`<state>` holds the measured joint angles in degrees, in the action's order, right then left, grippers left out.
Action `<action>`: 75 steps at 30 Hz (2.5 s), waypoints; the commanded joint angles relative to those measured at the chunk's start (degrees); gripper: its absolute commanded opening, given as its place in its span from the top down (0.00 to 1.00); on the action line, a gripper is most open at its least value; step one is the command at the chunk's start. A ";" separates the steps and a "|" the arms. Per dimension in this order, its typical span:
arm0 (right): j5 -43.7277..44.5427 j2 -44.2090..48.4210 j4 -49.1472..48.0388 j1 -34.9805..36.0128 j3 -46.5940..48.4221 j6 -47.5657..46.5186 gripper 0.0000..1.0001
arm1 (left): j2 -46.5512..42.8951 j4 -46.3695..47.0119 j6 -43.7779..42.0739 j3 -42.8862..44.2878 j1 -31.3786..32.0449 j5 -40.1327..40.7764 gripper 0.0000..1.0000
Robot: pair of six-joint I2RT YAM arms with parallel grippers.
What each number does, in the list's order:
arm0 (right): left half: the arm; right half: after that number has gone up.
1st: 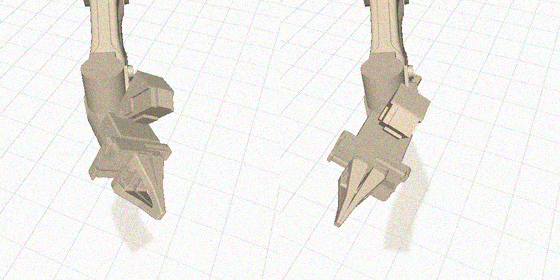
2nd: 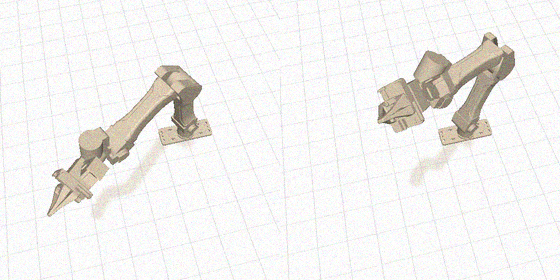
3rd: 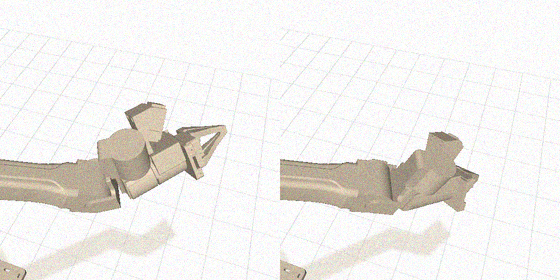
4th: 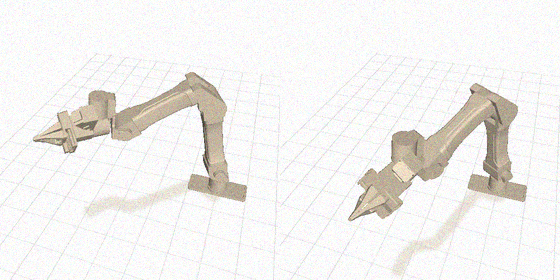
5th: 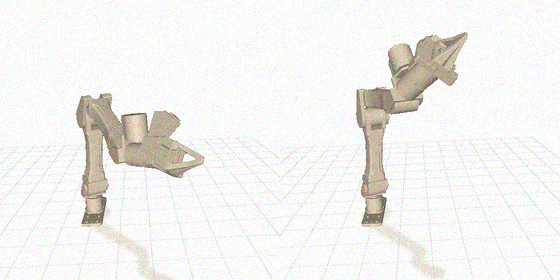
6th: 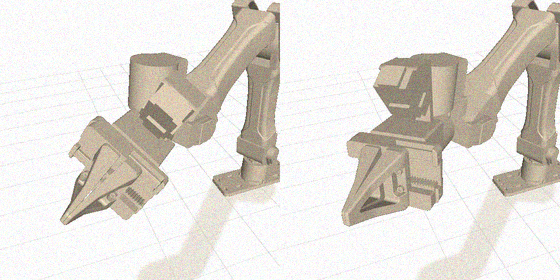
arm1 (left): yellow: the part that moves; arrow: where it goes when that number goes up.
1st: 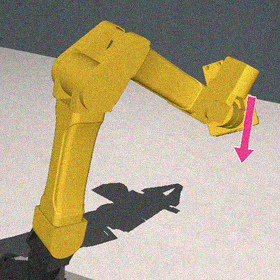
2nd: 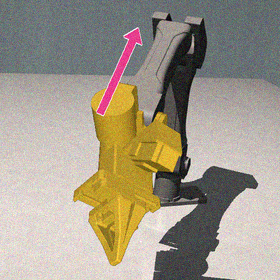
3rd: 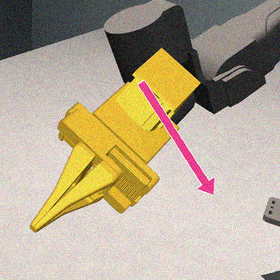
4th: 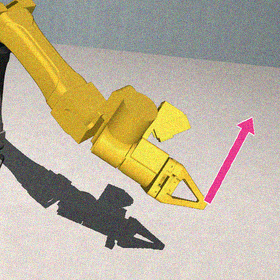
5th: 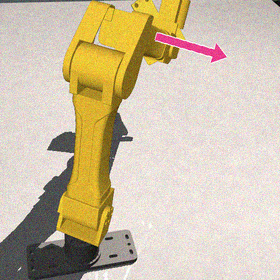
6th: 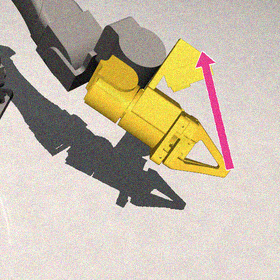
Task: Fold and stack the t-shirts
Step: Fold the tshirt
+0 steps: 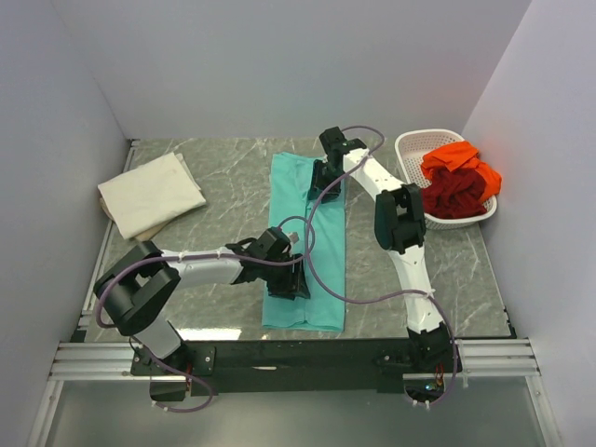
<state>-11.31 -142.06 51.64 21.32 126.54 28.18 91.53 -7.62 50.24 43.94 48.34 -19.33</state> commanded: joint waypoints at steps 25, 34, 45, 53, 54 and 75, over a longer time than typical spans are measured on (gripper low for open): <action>3.48 55.45 -11.12 7.49 -52.68 2.83 0.49 | -28.14 -19.19 1.61 -7.10 0.80 19.86 0.40; 2.88 73.48 -11.21 21.74 -80.21 15.84 0.50 | -32.46 -16.56 5.92 -14.84 1.41 15.21 0.43; 1.29 78.43 -16.21 27.98 -93.32 24.02 0.52 | -32.99 -15.15 9.35 -17.66 4.48 14.50 0.43; 1.12 74.30 -18.94 29.04 -94.37 23.85 0.55 | -33.26 -14.88 10.32 -18.37 4.93 14.68 0.43; 1.20 73.77 -19.03 29.04 -94.55 23.85 0.55 | -33.17 -14.80 10.32 -18.37 4.93 14.67 0.43; 0.24 70.69 -20.44 29.57 -96.74 24.37 0.80 | -27.10 -11.28 9.70 -19.07 6.07 11.86 0.55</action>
<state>-11.22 -71.11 32.10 50.30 30.70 51.83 64.12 -21.04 59.70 25.50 53.95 -6.50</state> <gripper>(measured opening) 0.196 0.456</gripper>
